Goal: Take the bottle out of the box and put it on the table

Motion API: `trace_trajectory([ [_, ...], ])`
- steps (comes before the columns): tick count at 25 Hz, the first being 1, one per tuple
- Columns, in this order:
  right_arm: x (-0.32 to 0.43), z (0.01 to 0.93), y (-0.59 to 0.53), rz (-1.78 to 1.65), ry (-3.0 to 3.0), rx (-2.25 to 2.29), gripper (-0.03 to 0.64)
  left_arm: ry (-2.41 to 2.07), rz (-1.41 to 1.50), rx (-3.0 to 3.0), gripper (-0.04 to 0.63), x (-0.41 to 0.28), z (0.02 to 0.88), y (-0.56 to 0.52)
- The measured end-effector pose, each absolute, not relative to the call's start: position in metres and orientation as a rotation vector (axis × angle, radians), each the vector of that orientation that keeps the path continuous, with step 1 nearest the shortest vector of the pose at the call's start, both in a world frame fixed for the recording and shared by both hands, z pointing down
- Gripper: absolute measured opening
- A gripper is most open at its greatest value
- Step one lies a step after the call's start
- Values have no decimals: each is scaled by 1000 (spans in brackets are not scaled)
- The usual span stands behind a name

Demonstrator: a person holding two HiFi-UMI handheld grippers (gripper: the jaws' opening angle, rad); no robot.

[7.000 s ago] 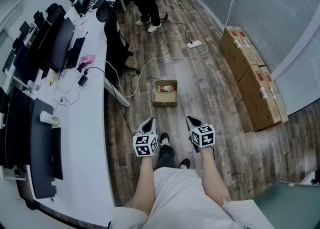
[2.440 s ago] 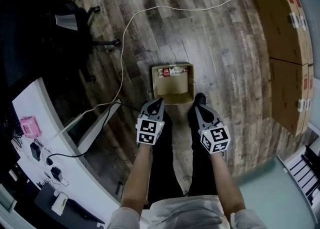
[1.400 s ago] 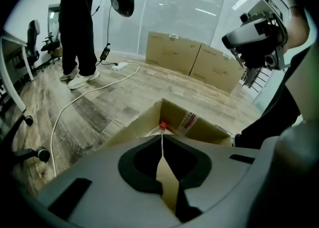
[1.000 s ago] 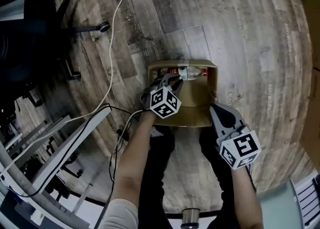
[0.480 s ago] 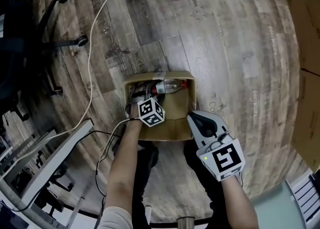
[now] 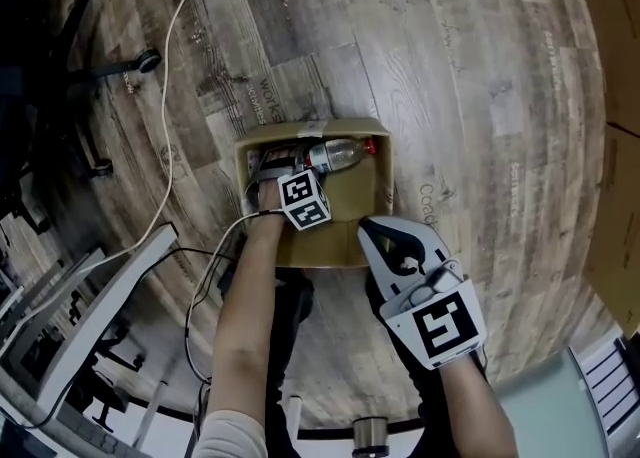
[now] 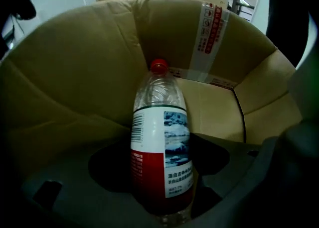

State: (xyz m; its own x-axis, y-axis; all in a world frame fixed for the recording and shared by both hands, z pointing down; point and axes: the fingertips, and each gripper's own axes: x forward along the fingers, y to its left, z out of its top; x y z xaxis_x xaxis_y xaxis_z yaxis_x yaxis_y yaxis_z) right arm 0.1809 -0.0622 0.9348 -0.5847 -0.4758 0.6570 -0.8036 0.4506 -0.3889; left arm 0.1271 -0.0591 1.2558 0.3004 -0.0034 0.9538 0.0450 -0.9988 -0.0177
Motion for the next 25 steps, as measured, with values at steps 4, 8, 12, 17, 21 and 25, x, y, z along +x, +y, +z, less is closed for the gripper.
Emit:
trace_trajectory([
  [4, 182, 934, -63, 983, -2245, 1089, 40, -61, -1864, -2523, 336, 127, 1258, -57],
  [8, 184, 936, -63, 1005, -2230, 1105, 40, -67, -1860, -2527, 325, 128, 1256, -56],
  [12, 182, 936, -59, 1013, -2226, 1112, 40, 6, -1859, -2582, 319, 126, 1253, -52],
  [17, 183, 940, -50, 1048, -2201, 1134, 40, 22, -1820, -2602, 318, 128, 1242, -37],
  [21, 187, 944, -40, 1041, -2177, 1185, 40, 24, -1795, -2618, 318, 118, 1221, -25],
  [25, 198, 949, -26, 1064, -2143, 1251, 40, -15, -1814, -2606, 318, 99, 1189, -18],
])
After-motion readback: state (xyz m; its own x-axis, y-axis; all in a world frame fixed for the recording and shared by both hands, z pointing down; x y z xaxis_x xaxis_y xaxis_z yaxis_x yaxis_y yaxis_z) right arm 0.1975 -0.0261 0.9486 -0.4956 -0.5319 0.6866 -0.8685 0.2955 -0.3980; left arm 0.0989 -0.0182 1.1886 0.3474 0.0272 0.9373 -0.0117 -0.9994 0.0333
